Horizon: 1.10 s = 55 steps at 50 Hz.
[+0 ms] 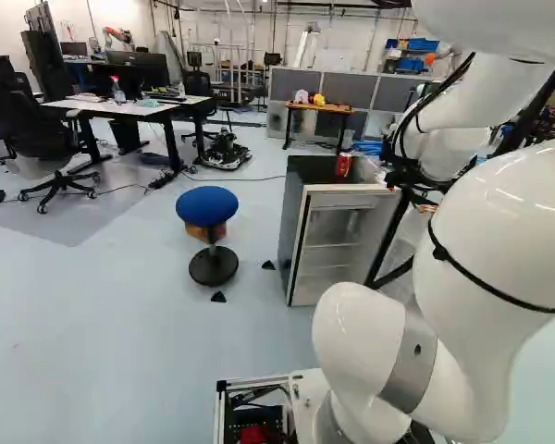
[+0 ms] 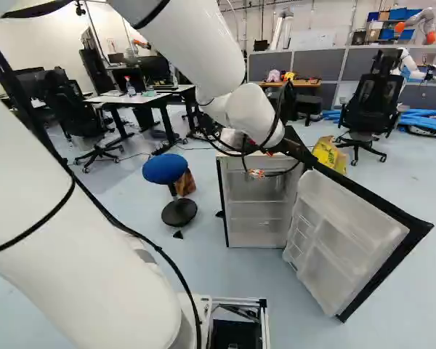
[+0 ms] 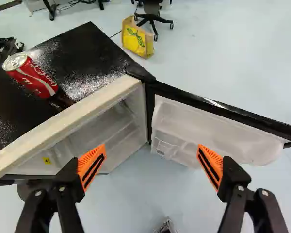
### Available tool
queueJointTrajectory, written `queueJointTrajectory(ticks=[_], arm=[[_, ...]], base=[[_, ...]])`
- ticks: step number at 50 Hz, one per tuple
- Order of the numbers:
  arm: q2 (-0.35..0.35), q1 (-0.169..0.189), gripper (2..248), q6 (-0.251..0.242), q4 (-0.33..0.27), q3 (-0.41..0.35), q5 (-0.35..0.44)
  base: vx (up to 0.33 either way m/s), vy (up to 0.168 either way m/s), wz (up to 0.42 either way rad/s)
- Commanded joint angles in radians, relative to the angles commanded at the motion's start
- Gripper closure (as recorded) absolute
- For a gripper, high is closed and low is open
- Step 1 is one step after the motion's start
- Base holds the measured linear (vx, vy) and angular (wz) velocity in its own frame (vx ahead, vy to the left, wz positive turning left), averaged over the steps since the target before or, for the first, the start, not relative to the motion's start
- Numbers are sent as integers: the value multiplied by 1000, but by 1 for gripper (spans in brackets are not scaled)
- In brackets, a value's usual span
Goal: Grab a drink from the fridge
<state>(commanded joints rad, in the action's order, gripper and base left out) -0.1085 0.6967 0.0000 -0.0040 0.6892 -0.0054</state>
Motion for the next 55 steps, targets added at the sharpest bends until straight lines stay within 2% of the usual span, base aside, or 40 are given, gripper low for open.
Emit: queueJointTrajectory(ticks=[29, 55], arm=[[37, 74, 3, 0, 0, 107, -78], [143, 131, 3, 0, 0, 214, -101]], base=[[0, 0, 0], [0, 0, 0]])
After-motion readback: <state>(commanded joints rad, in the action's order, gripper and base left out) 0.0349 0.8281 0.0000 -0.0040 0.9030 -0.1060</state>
